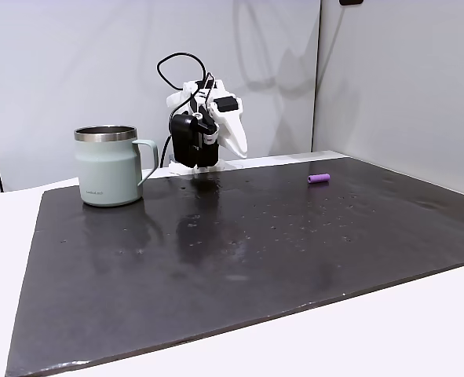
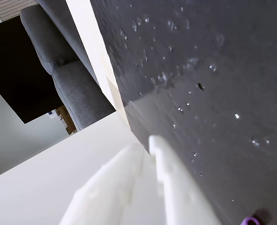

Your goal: Grasp a pengrip and put it in the cup.

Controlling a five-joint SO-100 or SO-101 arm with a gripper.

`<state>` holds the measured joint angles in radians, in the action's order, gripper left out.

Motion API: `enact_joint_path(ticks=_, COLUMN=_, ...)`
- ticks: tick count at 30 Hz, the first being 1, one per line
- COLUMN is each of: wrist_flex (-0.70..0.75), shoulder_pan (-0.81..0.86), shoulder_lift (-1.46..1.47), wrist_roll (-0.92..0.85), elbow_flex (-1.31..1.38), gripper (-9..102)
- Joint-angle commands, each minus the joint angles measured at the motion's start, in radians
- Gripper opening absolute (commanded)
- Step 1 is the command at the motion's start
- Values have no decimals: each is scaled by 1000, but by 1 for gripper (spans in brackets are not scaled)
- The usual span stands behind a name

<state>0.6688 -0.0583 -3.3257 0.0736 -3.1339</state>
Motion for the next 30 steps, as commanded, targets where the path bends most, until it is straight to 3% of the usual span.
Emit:
enact_joint_path(ticks=1, wrist_flex=-37, shoulder_pan=-11, shoulder_lift=-12, wrist_roll=2, elbow_flex=-55, gripper=0)
enact_joint_path(ticks=16, wrist_flex=-17, shoulder_pan=-18, shoulder_lift=-12, wrist_roll=-15, elbow_flex=-28, gripper=0)
enact_joint_path(ticks=24, wrist_flex=284, shoulder_pan=-130, shoulder_lift=15, wrist_roll=-55, elbow_flex=339, gripper=0)
enact_joint_path(ticks=30, wrist_flex=462, shoulder_pan=-209, shoulder_lift=281, wrist_roll=-34, elbow_flex=650, gripper=0)
